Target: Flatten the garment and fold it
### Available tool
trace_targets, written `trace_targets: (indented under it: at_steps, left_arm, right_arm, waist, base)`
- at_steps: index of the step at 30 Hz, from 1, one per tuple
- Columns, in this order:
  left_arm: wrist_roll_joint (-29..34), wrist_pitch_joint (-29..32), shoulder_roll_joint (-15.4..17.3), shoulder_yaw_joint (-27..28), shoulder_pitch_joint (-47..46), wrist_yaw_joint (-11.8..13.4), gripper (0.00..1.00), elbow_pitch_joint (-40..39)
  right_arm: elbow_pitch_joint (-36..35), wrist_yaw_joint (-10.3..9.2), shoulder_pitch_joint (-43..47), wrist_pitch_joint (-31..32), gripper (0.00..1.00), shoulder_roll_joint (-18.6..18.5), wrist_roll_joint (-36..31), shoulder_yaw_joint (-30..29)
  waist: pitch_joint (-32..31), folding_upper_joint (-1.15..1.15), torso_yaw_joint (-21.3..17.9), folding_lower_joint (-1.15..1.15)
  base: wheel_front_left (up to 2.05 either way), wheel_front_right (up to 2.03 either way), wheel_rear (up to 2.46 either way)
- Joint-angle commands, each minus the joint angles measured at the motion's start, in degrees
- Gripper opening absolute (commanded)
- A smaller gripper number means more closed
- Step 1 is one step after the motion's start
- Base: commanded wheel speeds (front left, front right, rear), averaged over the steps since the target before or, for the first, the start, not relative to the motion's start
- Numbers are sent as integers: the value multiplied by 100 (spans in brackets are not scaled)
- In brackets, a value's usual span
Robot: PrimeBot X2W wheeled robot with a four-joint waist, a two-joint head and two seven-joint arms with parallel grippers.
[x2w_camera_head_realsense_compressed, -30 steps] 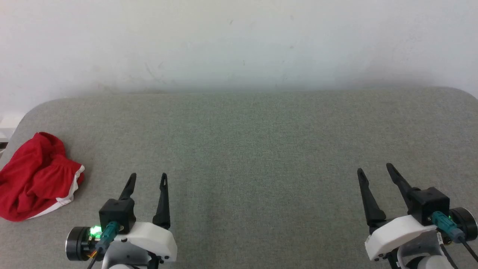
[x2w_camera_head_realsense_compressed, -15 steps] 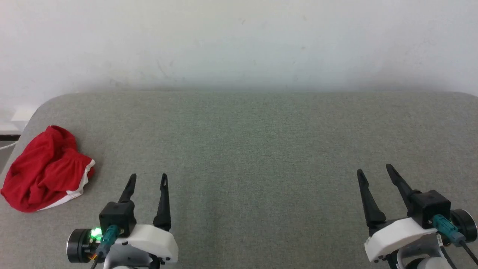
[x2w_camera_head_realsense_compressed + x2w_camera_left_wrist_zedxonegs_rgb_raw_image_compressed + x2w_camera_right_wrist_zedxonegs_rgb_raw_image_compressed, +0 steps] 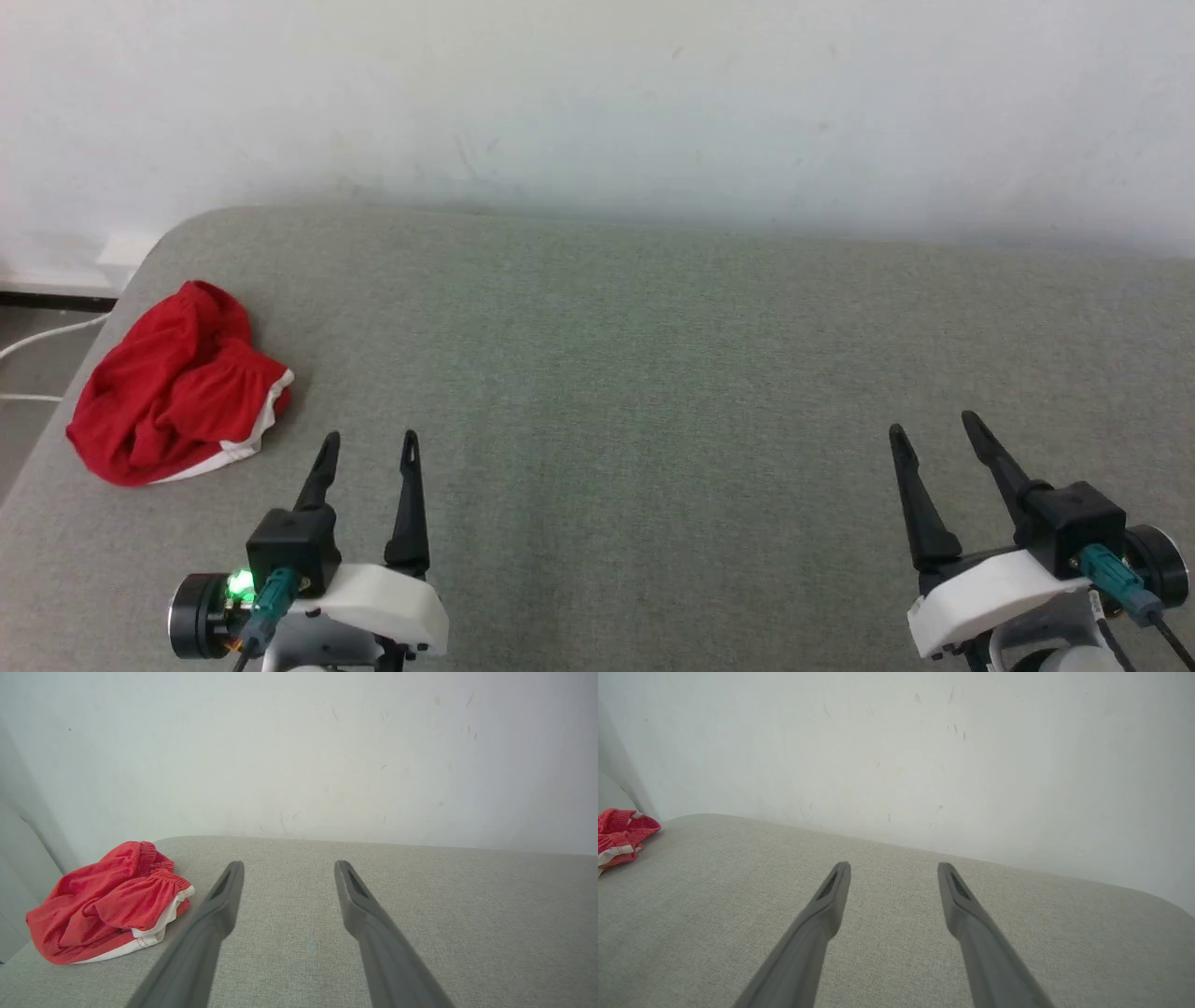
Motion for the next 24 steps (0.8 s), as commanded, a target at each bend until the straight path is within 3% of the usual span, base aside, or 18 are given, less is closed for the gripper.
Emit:
trace_targets:
  at_steps: [1, 24]
  left_arm:
    - [-28, -60, -6, -21, 84, 31, 100, -3]
    - [-47, -323, -8, -109, 186, 95, 100, -28]
  right_arm:
    - [27, -5, 69, -55, 100, 12, 37, 11]
    - [130, -7, 157, -319, 100, 16, 138, 117]
  waist:
    - [1, 0, 121, 0]
    - [-86, 0, 964, 0]
  base:
    - [0, 0, 0]
    - [0, 0, 0]
